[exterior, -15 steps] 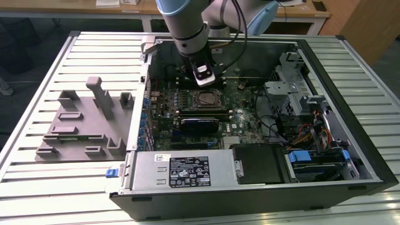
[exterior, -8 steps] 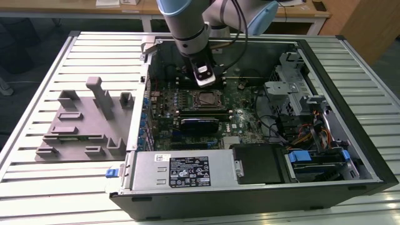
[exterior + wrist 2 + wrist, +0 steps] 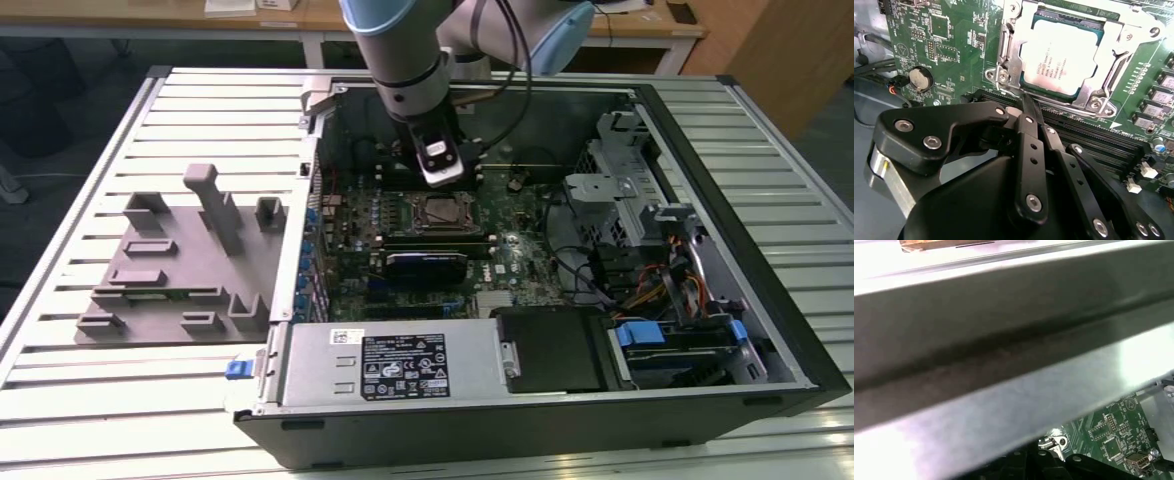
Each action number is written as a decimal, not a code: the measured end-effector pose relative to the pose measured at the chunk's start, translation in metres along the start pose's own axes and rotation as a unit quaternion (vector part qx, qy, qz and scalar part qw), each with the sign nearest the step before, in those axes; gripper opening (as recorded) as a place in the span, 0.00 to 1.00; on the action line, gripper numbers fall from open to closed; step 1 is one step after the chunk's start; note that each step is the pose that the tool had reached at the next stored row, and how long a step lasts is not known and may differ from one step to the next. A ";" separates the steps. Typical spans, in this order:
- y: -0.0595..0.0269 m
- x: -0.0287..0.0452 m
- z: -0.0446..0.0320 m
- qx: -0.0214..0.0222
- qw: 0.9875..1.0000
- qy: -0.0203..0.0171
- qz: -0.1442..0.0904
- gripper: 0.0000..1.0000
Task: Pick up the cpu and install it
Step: 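Install the first cpu locking lever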
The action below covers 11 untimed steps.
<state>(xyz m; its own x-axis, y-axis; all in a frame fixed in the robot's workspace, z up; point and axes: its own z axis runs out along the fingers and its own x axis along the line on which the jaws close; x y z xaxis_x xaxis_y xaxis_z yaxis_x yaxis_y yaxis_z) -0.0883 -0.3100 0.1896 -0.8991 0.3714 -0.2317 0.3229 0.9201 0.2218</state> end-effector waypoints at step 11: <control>-0.0020 -0.0058 0.0010 -0.007 1.000 0.004 0.005 0.11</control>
<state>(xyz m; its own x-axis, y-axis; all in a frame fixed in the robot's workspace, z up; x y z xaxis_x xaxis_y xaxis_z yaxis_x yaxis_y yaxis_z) -0.0835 -0.3138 0.1895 -0.8981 0.3801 -0.2212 0.3284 0.9142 0.2375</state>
